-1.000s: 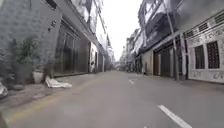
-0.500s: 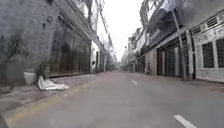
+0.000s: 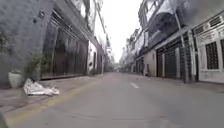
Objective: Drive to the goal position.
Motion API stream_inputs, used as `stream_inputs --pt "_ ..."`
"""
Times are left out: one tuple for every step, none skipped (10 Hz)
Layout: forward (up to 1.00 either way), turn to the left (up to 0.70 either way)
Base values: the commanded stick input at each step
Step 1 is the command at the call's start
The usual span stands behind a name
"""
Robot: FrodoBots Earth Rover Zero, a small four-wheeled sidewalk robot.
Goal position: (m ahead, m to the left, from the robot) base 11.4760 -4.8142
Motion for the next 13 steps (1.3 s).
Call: stream_inputs --pt "0.85 -0.11" --pt "0.85 -0.06" --pt "0.85 -0.3" --pt "0.85 -0.24" --pt "0.85 0.0" --pt "0.85 0.0" --pt "0.85 0.0" --pt "0.85 0.0" --pt "0.85 0.0" --pt "0.85 0.0" --pt "0.85 0.0" --pt "0.85 -0.15" --pt "0.85 -0.34"
